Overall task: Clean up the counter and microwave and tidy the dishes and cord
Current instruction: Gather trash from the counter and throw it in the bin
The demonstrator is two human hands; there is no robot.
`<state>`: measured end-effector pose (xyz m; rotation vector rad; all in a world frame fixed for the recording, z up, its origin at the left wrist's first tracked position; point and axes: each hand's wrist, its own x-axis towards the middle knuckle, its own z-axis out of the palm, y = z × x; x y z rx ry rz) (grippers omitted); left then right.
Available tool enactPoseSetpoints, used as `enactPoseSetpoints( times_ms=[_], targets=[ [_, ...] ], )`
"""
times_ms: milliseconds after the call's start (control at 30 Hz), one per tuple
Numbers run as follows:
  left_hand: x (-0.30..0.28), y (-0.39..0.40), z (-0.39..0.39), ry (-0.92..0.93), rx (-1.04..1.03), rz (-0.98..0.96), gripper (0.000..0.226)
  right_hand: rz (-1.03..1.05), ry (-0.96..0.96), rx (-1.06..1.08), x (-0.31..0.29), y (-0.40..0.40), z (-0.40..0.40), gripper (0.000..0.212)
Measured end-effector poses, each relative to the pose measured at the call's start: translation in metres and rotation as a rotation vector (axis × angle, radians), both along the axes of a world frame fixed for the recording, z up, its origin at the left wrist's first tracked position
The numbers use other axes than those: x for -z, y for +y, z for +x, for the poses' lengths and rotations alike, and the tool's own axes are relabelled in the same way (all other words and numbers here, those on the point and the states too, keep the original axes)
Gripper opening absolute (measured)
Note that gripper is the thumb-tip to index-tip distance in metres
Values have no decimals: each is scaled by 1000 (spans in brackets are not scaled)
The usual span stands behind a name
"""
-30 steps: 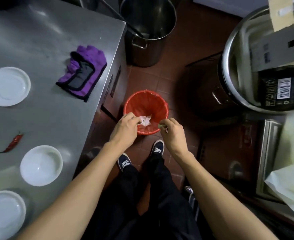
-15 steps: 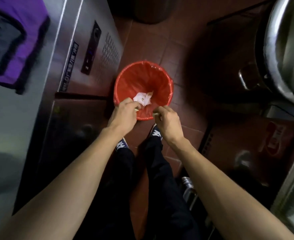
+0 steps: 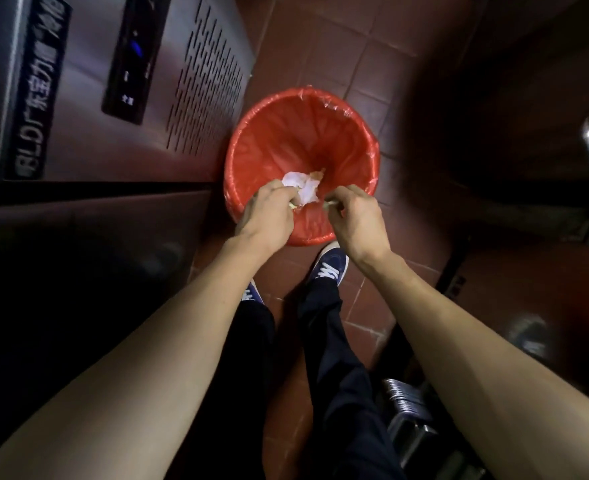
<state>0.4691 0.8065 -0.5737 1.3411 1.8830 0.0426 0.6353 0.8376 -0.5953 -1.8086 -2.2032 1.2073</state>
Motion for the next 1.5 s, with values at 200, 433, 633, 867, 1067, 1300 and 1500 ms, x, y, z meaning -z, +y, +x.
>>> enactPoseSetpoints(
  times_ms=[200, 433, 633, 867, 1067, 1300, 1500],
  targets=[
    [22, 17, -4, 7, -27, 22, 27, 10, -4, 48, 24, 22, 0, 23],
    [13, 11, -12, 97, -42, -10, 24, -90, -57, -29, 13, 28, 6, 37],
    [-9, 5, -2, 142, 58, -53, 33, -117, -114, -101, -8, 22, 15, 37],
    [-55, 1, 5, 157, 116, -50, 38, -89, -121, -141, -56, 19, 14, 33],
    [-134, -10, 2, 185, 114, -17, 45, -4, -149, -284, -129, 16, 7, 40],
    [-230, -28, -11, 261, 65, 56, 50, 137, -172, -451, -227, 14, -17, 42],
    [-304, -49, -21, 309, -35, 147, 53, 221, -115, -567, -303, 10, -46, 48]
  ],
)
